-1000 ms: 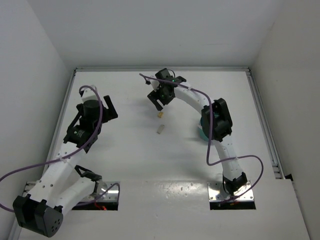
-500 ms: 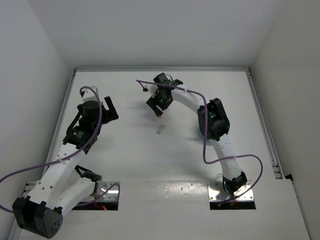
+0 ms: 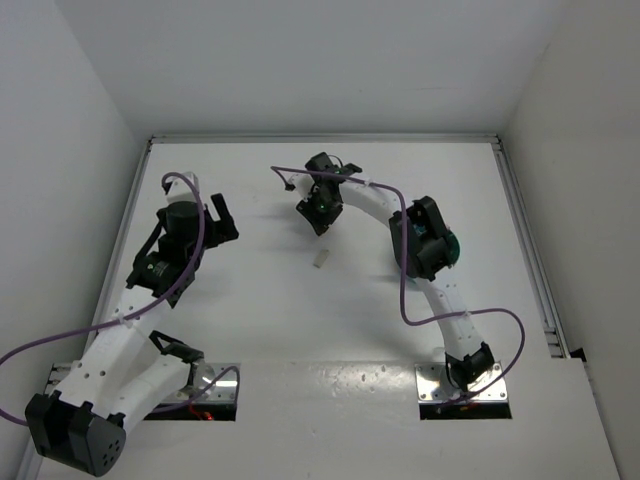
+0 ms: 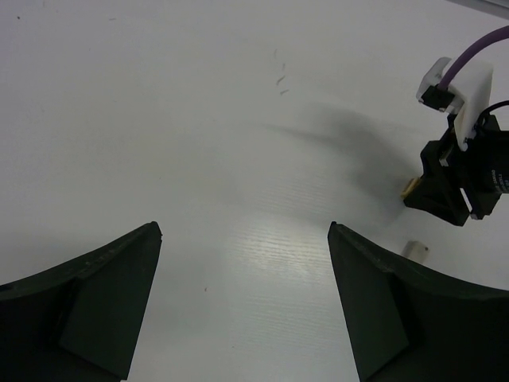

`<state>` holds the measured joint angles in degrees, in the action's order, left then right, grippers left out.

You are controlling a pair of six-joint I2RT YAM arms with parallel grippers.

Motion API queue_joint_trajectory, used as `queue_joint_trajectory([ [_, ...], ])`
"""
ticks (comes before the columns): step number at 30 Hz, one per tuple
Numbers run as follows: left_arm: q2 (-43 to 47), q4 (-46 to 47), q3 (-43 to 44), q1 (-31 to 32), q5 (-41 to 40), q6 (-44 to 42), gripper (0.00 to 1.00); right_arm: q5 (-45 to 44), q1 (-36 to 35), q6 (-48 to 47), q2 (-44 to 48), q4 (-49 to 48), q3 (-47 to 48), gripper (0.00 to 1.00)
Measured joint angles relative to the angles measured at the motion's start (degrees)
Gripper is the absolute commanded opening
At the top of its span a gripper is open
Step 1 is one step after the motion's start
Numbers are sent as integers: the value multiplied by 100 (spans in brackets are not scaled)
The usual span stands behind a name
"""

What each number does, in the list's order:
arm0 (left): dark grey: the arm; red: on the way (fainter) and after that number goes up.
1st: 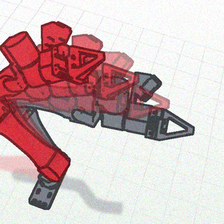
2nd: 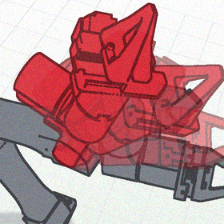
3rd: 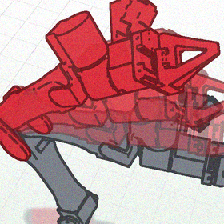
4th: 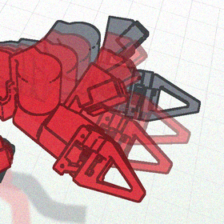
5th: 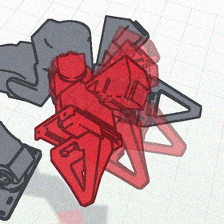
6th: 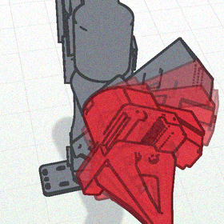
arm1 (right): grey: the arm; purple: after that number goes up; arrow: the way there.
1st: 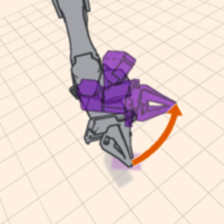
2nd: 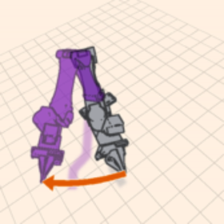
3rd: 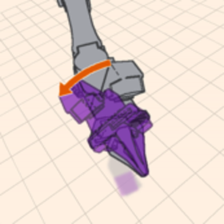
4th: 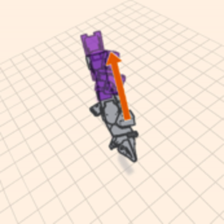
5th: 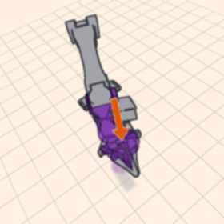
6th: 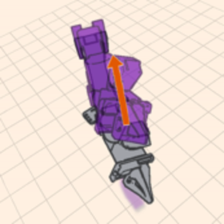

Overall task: Sort the stationery into containers
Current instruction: Pick up the stationery from the center of the board, then place the stationery in the storage box.

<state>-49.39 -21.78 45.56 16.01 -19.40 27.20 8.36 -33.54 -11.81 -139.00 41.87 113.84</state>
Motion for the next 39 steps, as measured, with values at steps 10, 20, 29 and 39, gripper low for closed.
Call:
queue_joint_trajectory([
  [10,-52,46,-20,0,518,-138,83,-409,0,50,933,-15,-990,0],
  [20,-931,251,-138,0,2632,-704,39,-1998,127,798,5628,-752,-3058,0],
  [29,-1714,315,173,446,3195,-723,58,-3923,509,715,7576,-813,-5230,0],
  [39,-2887,59,874,1399,3005,-728,61,-4249,1248,584,7984,-267,-5945,0],
])
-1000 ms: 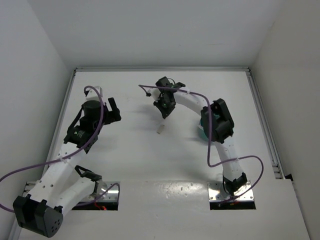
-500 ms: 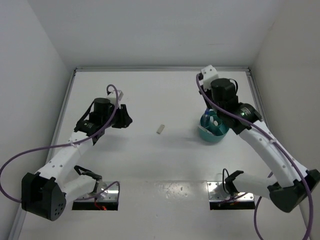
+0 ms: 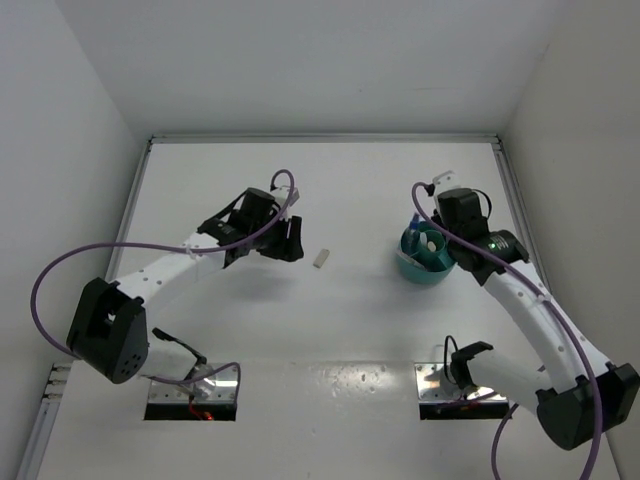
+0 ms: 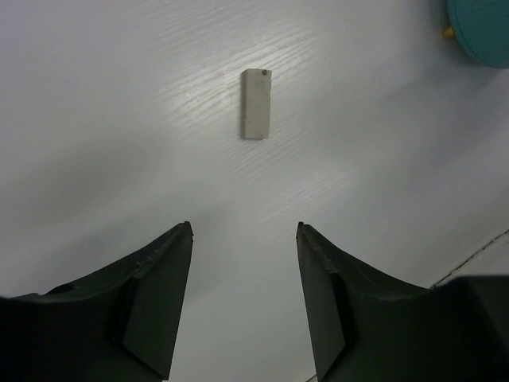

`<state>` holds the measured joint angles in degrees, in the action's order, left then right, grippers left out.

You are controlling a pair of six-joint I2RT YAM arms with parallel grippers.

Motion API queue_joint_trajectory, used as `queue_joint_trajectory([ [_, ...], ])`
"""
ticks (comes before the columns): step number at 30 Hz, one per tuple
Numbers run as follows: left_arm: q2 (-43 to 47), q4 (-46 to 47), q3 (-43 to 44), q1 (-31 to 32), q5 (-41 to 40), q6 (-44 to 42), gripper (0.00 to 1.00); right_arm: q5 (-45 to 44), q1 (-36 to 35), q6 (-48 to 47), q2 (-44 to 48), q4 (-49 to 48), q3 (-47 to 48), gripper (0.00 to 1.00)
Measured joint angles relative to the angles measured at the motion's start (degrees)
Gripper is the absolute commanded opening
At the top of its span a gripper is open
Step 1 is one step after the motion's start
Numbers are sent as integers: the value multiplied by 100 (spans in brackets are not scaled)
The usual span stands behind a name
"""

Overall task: Sort the stationery into containers
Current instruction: Place the stationery in the storage box.

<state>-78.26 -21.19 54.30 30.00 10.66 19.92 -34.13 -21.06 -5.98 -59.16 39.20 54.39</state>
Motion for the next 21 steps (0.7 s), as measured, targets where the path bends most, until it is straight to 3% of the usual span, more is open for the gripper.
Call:
queue_joint_trajectory([
  [21,-22,-26,31,0,-153,-39,62,1360,887,-330,-879,-415,-643,0],
])
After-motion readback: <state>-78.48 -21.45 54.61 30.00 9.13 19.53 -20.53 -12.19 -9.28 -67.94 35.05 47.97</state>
